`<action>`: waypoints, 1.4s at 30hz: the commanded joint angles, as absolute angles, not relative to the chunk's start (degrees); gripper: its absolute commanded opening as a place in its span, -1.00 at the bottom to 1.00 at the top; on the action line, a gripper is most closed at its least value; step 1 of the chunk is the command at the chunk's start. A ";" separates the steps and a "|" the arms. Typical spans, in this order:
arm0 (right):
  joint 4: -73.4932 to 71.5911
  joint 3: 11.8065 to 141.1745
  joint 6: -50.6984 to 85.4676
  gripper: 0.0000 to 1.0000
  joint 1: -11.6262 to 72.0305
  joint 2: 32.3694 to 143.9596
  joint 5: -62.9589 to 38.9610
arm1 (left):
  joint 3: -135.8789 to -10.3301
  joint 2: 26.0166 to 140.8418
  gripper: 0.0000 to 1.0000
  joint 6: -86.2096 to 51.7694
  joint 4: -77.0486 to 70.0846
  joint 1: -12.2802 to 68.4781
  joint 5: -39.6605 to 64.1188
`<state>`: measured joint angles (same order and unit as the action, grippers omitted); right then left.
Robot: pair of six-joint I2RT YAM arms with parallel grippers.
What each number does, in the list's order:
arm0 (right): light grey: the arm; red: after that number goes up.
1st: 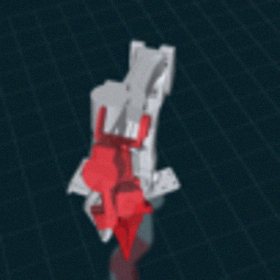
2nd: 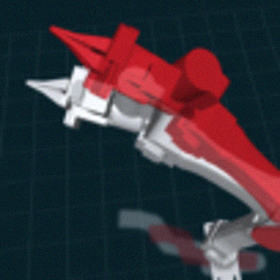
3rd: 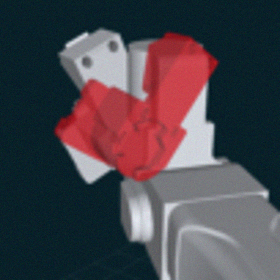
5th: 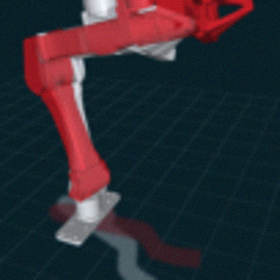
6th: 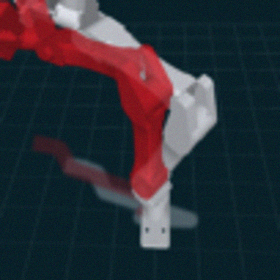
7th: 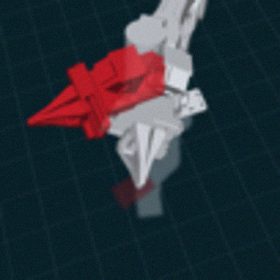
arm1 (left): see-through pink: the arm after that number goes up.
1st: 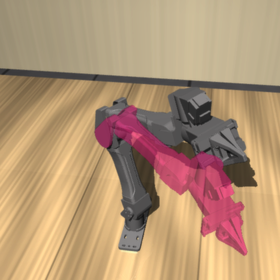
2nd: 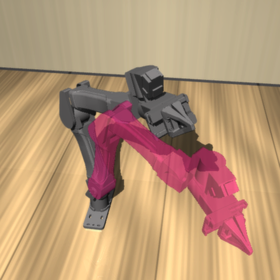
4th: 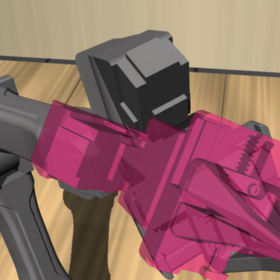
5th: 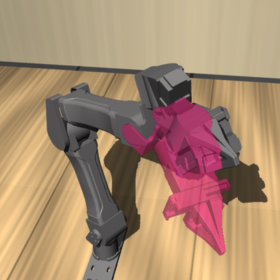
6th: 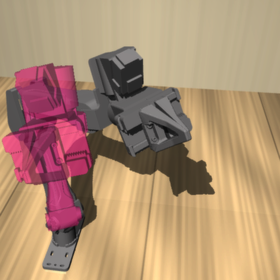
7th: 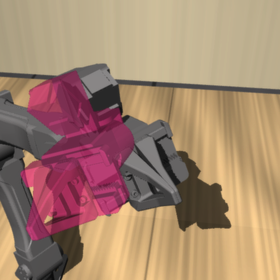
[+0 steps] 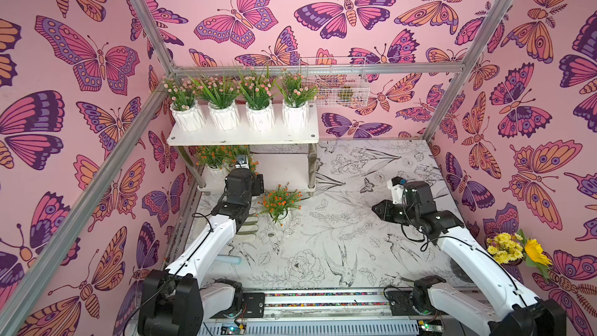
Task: Place the baby's breath potted plants on the rack by color
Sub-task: Place the baby's breath potted plant on the rack.
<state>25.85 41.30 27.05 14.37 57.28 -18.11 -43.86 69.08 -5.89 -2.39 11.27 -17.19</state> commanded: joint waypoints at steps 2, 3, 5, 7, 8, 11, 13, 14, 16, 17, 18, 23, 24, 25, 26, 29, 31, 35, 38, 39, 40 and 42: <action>24.97 40.63 27.63 -0.53 14.07 57.24 -18.90 | -43.94 70.78 0.37 -7.47 -10.66 11.00 -18.04; 24.79 40.54 27.66 -0.53 14.06 57.22 -19.04 | -44.17 71.53 0.37 -7.46 -10.74 11.04 -19.07; 24.72 40.30 27.62 -0.53 14.06 57.22 -19.10 | -44.65 72.35 0.36 -7.42 -10.47 10.83 -21.19; 24.61 40.00 27.61 -0.53 14.06 57.06 -18.95 | -44.53 72.33 0.36 -7.56 -10.63 10.69 -22.38; 24.54 39.90 27.65 -0.53 14.07 57.09 -18.88 | -44.39 72.33 0.36 -7.47 -10.64 10.62 -22.99; 24.52 39.90 27.52 -0.53 14.06 57.13 -18.79 | -43.65 72.11 0.36 -7.64 -10.70 10.24 -24.17; 24.27 39.92 27.51 -0.53 14.08 57.30 -18.85 | -43.16 71.42 0.35 -7.65 -11.18 10.13 -23.50; 24.13 39.97 27.55 -0.53 14.08 57.54 -18.90 | -43.16 71.29 0.35 -7.63 -11.17 10.12 -23.62; 23.84 39.91 27.62 -0.53 14.07 57.89 -19.07 | -43.18 71.30 0.35 -7.59 -11.15 10.11 -23.92; 23.65 39.90 27.70 -0.53 14.06 58.00 -19.25 | -43.28 71.42 0.35 -7.47 -10.95 10.16 -24.70; 23.61 39.86 27.74 -0.53 14.08 58.01 -19.35 | -43.48 71.46 0.36 -7.39 -10.66 10.07 -25.58; 23.64 39.66 27.68 -0.53 14.08 58.08 -19.13 | -43.06 71.18 0.35 -7.65 -10.79 9.74 -23.86; 23.56 39.68 27.66 -0.53 14.07 58.08 -19.09 | -43.07 71.12 0.35 -7.72 -10.81 9.71 -24.18; 23.40 39.73 27.73 -0.54 14.06 58.16 -19.29 | -42.98 71.14 0.35 -7.67 -10.79 9.74 -24.51; 23.30 39.73 27.71 -0.53 14.06 58.18 -19.34 | -43.02 71.11 0.35 -7.71 -10.79 9.75 -24.71; 23.38 39.90 27.70 -0.53 14.08 58.23 -19.41 | -42.80 70.95 0.36 -7.81 -10.66 9.67 -26.21; 23.41 39.90 27.60 -0.53 14.11 58.27 -19.38 | -42.65 70.62 0.36 -8.00 -10.63 9.58 -26.05; 23.17 39.95 27.67 -0.53 14.06 58.45 -19.48 | -42.67 70.24 0.36 -8.08 -10.24 9.59 -28.26; 22.95 39.85 27.64 -0.53 14.07 58.60 -19.40 | -42.62 69.91 0.36 -7.92 -10.37 9.50 -27.31; 22.94 39.90 27.59 -0.53 14.06 58.70 -19.28 | -42.80 70.15 0.36 -7.91 -10.31 9.49 -27.73; 22.90 39.90 27.60 -0.53 14.11 58.87 -19.40 | -42.88 70.39 0.37 -7.83 -10.30 9.43 -28.34; 22.74 39.90 27.68 -0.53 14.06 59.13 -19.64 | -43.07 70.75 0.37 -7.73 -9.76 9.39 -30.70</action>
<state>23.29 40.10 27.18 14.37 58.63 -19.03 -42.85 72.05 -7.60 -6.31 9.98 -26.52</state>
